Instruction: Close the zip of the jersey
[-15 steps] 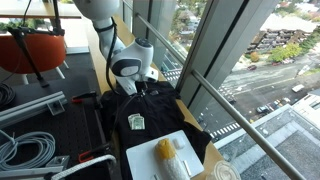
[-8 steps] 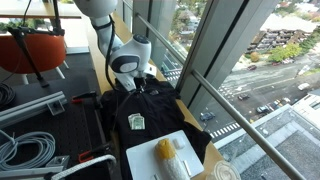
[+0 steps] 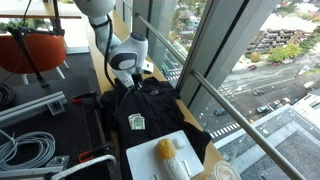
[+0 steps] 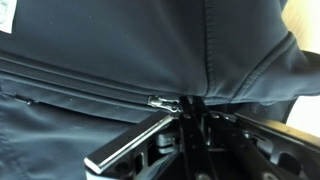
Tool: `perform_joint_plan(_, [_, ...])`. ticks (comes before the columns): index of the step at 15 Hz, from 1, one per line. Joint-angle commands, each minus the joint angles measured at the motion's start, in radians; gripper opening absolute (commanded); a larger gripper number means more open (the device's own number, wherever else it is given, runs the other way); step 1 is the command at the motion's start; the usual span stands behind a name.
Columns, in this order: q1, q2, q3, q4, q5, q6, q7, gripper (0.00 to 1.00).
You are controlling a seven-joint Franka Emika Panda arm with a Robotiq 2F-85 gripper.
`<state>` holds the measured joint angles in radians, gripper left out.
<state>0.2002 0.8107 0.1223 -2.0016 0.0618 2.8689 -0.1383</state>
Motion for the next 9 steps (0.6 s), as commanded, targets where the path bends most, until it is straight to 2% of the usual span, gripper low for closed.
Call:
perform_joint_plan(1, [0.012,0.021,0.032,0.043,-0.03,-0.006,0.038,0.02])
perform_joint_plan(9, [0.041,0.026,0.065,0.071,-0.029,-0.008,0.04,0.02])
